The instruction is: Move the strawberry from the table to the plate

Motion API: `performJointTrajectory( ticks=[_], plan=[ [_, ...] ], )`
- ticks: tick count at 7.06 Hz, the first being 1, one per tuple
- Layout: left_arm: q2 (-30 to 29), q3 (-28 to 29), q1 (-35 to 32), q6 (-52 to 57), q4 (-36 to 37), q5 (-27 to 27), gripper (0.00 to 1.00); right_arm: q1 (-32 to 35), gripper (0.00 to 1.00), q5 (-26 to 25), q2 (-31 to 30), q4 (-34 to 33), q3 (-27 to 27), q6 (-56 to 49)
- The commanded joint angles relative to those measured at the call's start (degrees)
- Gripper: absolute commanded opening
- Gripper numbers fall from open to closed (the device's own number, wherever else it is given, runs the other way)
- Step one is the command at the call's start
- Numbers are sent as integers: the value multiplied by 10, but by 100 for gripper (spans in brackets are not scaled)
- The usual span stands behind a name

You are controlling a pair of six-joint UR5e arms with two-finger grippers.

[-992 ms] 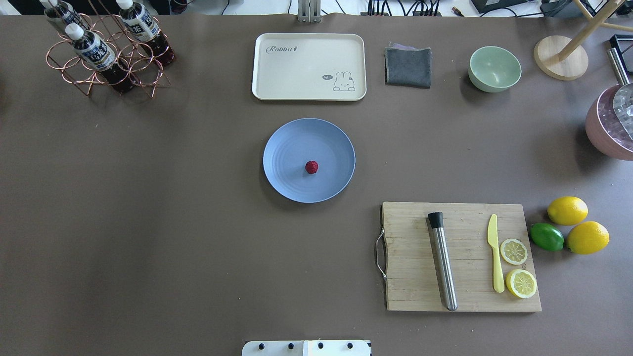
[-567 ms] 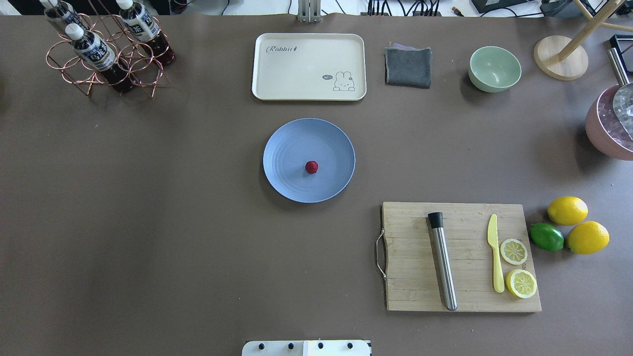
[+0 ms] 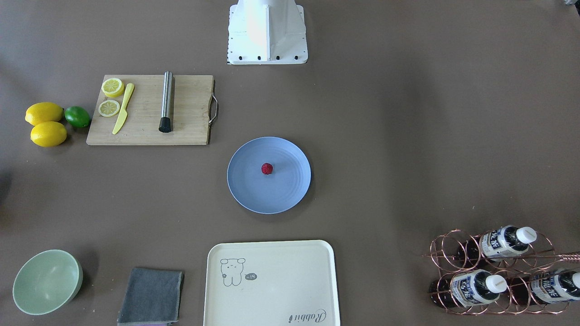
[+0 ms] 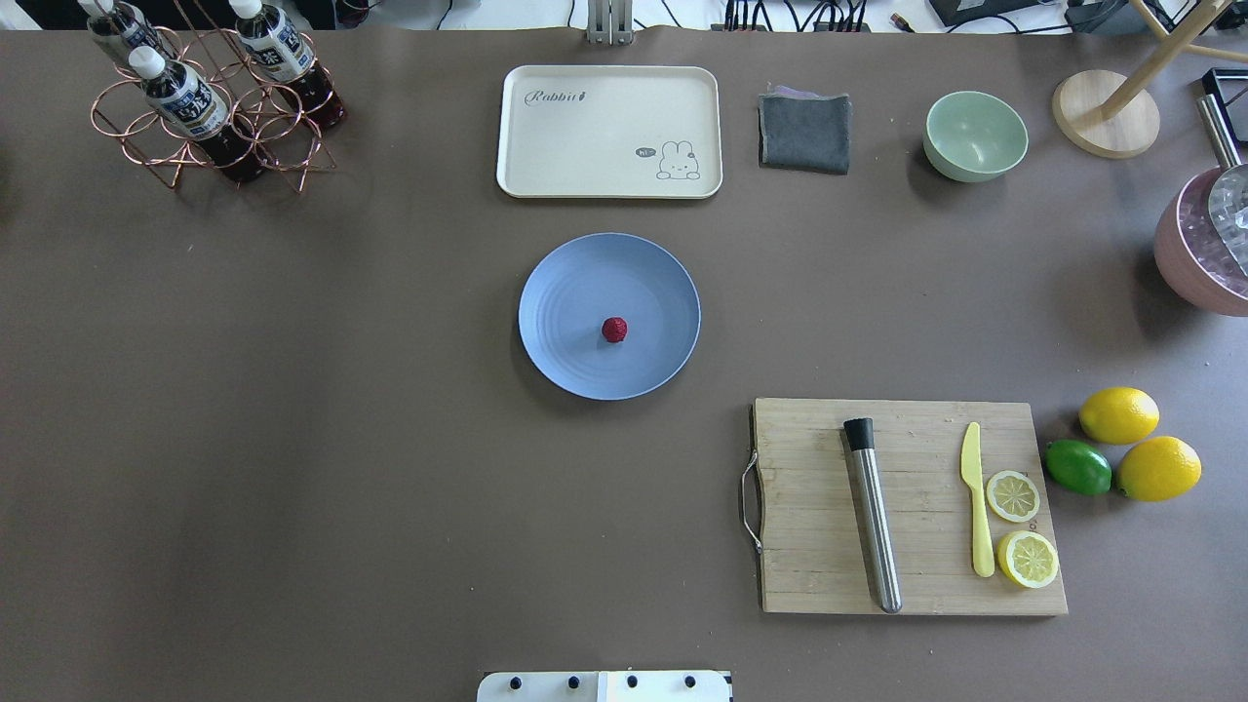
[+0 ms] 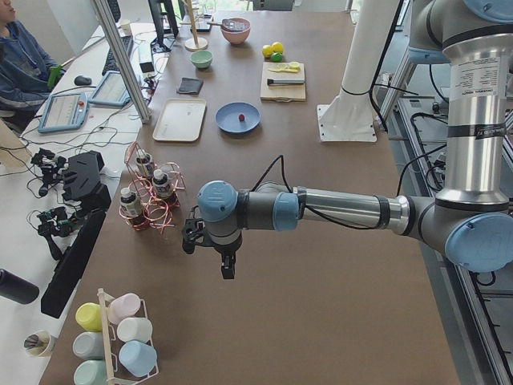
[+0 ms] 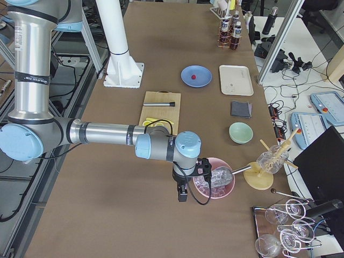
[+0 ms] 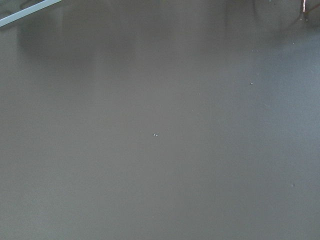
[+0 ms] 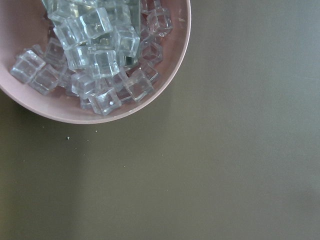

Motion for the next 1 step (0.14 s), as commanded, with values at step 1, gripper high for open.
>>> performJointTrajectory(
  ticks=[1],
  plan=[
    [0,0,0,0,0,0,99,-1,100,2,0,0,0,0]
  ],
)
